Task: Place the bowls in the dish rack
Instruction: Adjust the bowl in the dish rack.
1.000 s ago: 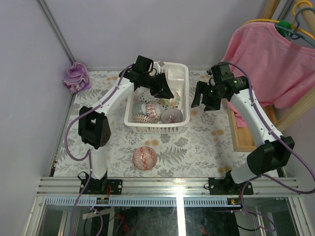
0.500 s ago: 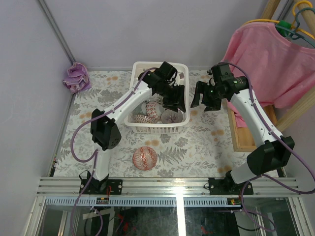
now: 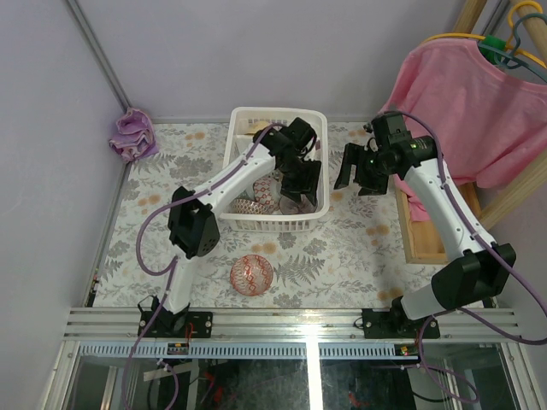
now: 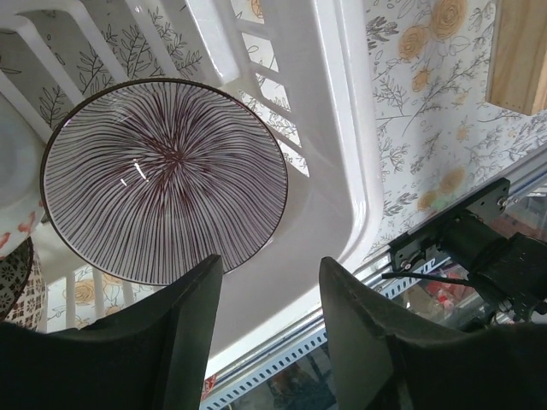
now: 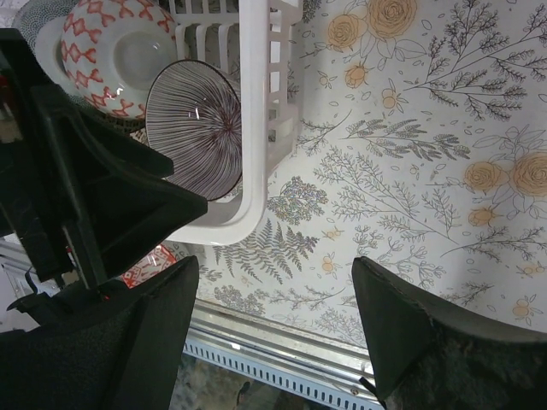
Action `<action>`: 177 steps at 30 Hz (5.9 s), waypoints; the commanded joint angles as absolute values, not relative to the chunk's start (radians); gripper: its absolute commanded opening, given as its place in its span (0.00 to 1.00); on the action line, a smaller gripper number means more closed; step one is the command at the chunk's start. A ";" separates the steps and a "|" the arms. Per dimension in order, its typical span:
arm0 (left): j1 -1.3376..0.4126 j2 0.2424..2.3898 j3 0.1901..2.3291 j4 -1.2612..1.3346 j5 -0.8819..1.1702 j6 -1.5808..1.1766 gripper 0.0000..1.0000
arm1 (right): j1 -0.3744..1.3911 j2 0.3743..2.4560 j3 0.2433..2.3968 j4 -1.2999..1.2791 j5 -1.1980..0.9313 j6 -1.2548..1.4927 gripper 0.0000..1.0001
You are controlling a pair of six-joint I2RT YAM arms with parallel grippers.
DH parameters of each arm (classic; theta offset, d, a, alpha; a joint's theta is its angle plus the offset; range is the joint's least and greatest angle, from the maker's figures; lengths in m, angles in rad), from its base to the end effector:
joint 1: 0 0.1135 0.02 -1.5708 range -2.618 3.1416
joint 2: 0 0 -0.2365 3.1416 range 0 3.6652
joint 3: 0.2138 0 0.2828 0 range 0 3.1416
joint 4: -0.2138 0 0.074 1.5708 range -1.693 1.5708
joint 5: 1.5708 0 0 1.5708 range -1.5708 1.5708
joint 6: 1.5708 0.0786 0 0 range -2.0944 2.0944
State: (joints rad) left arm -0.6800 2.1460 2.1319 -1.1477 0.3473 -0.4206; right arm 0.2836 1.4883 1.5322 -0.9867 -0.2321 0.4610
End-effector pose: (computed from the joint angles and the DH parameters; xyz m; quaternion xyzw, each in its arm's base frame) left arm 0.3600 -0.3256 0.2323 0.1595 0.9518 -0.2488 0.0820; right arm 0.3429 0.1188 0.2995 0.0481 0.9442 0.2142 0.2457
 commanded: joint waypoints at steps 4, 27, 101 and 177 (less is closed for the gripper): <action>-0.719 2.170 2.133 -1.206 0.353 -0.430 0.49 | 0.269 1.438 1.519 -1.005 -0.277 0.454 0.80; -0.777 2.212 2.061 -1.159 0.191 -0.427 0.48 | 0.263 1.450 1.523 -0.994 -0.294 0.454 0.80; -0.695 2.179 2.010 -0.869 0.186 -0.557 0.66 | 0.254 1.438 1.494 -0.991 -0.298 0.451 0.80; -0.419 1.936 1.291 0.778 0.935 -1.488 0.00 | 0.216 1.615 1.614 -1.058 -0.306 0.466 0.80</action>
